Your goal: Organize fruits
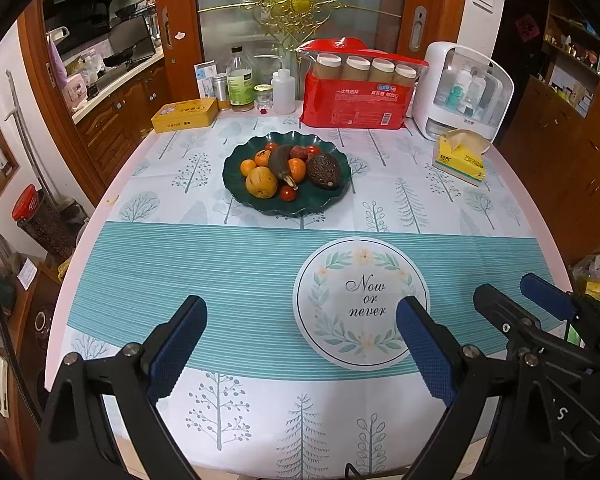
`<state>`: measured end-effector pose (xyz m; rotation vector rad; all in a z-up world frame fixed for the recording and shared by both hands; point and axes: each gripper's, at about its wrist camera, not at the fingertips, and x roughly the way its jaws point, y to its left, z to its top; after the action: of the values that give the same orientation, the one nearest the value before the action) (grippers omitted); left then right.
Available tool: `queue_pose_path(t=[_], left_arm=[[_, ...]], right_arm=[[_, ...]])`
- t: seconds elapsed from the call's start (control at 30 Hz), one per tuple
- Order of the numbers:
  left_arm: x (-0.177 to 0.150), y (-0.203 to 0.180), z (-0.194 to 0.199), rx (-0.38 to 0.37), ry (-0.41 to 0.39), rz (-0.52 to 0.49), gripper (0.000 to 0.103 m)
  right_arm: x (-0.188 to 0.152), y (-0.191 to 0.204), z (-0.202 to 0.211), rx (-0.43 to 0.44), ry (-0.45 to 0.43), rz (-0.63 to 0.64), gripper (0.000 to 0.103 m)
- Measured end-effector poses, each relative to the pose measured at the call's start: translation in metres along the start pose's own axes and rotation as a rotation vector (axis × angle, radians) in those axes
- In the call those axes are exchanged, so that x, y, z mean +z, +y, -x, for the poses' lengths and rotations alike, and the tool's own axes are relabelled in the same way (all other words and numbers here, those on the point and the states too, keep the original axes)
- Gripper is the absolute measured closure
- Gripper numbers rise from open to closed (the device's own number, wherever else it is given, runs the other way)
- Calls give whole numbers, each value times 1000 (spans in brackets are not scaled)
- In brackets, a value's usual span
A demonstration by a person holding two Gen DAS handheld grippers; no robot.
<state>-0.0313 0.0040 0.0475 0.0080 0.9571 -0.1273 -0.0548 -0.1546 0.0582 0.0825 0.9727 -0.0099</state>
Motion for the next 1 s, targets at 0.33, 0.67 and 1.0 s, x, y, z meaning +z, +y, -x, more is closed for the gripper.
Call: queue_pose_path(t=[0.33, 0.67, 1.0], left_arm=[[1, 1, -6, 4, 11, -1, 8], [2, 0, -14, 7, 31, -8, 8], [5, -3, -20, 10, 47, -15, 8]], right_arm=[[5, -1, -3, 2, 8, -3, 43], [6, -7, -13, -1, 24, -9, 43], [7, -10, -17, -3, 24, -16, 43]])
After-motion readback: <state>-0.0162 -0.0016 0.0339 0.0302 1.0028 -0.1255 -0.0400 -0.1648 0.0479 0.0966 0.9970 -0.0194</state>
